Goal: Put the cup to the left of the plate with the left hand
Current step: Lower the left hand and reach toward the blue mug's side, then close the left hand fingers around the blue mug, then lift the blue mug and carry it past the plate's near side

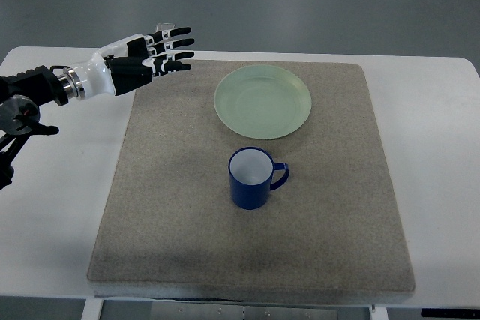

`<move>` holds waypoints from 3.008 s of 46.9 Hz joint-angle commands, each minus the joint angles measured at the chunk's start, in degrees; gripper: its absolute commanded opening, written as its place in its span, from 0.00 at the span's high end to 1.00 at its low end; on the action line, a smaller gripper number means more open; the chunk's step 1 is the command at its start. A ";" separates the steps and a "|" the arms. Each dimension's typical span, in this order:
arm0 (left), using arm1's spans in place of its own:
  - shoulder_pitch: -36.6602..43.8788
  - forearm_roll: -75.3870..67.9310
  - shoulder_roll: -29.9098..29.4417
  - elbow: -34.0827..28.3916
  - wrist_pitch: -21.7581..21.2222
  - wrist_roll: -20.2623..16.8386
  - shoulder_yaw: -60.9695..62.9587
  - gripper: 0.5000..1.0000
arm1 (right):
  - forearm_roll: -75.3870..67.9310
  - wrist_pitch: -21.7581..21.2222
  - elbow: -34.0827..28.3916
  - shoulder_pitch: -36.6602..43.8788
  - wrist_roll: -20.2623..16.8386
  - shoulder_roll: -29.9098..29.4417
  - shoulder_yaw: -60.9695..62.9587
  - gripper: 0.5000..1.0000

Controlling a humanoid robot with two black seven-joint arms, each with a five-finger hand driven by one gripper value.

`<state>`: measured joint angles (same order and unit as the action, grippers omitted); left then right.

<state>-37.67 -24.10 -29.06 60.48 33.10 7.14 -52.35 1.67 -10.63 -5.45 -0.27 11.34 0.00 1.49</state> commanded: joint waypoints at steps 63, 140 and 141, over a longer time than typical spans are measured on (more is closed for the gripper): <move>12.27 -29.16 10.07 9.83 -0.23 -13.73 5.24 0.00 | 0.00 0.00 0.00 0.01 0.00 0.00 0.00 0.14; 9.10 -29.95 8.05 9.75 -0.67 -13.82 -9.26 0.98 | 0.00 0.00 0.00 0.01 0.00 0.00 0.00 0.14; 9.02 -29.95 7.79 9.31 -0.67 -13.82 -10.31 0.98 | 0.00 0.00 0.00 0.01 0.00 0.00 0.00 0.14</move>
<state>-28.27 -54.01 -20.36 70.62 32.46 -6.71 -59.62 1.67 -10.64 -5.45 -0.26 11.35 0.00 1.49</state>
